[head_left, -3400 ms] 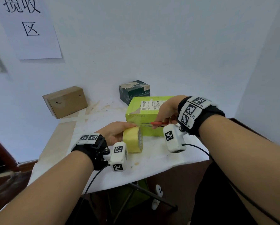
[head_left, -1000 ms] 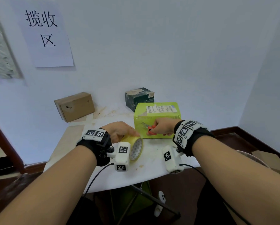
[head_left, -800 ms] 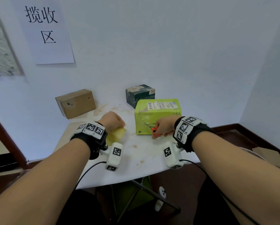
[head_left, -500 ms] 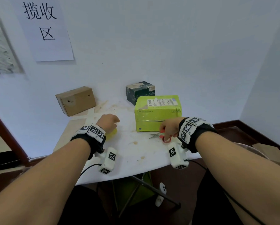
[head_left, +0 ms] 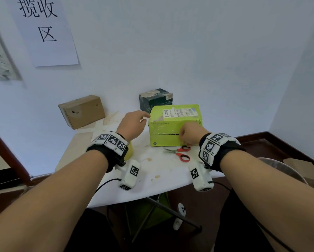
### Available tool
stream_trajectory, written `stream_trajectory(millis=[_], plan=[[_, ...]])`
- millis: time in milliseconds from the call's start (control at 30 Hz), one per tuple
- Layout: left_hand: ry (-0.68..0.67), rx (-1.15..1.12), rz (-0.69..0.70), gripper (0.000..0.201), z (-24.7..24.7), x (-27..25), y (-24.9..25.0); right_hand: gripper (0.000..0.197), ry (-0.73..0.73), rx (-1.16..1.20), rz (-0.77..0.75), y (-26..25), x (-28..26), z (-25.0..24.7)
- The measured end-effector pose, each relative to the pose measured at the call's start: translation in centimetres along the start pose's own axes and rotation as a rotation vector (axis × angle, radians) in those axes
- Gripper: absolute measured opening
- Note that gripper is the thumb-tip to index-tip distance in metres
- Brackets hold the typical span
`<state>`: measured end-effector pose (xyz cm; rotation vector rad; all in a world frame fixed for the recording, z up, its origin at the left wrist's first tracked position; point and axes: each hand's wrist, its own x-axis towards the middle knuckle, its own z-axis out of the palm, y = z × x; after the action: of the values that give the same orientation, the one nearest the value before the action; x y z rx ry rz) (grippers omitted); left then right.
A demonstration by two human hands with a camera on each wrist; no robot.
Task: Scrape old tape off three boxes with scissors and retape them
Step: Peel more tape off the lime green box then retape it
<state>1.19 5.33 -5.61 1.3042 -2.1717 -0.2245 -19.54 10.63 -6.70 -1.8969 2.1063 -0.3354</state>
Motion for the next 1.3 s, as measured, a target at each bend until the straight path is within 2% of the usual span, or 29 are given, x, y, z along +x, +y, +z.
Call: stream_trajectory(millis=[100,233,300,433,567,633,867,1033,1200,1300], plan=[[-0.023,-0.032,0.038,0.028,1.0,0.7,1.1,0.023,0.115,0.114,-0.044,0.2,0.4,-0.8],[-0.027,-0.027,0.050,0.023,1.3,1.4,0.7,0.021,0.352,0.288,-0.189,-0.6,1.1,-1.8],[-0.020,-0.026,0.054,0.022,1.1,1.4,0.4,0.020,0.403,0.355,-0.263,-1.2,1.6,-1.9],[-0.010,-0.031,0.062,0.019,0.7,1.2,0.2,0.018,0.364,0.409,-0.360,-2.4,2.9,-1.1],[-0.040,-0.005,0.101,0.020,0.5,1.3,-0.3,0.045,0.196,0.254,-0.388,-3.0,4.5,0.0],[-0.061,0.024,0.119,0.023,0.3,1.5,-0.3,0.050,0.155,0.182,-0.406,-3.0,5.2,0.1],[-0.068,0.038,0.166,0.022,0.3,1.9,-0.6,0.048,0.238,-0.005,-0.452,-2.3,6.2,1.0],[-0.072,0.026,0.169,0.020,0.6,1.7,-1.0,0.044,0.224,-0.098,-0.435,-2.4,6.2,1.6],[-0.070,0.054,0.164,0.020,1.1,1.6,-0.9,0.040,0.244,-0.124,-0.406,-2.6,6.0,1.9],[-0.115,0.104,0.181,0.021,1.2,1.5,-1.1,0.044,0.244,-0.123,-0.394,-2.7,5.9,1.9]])
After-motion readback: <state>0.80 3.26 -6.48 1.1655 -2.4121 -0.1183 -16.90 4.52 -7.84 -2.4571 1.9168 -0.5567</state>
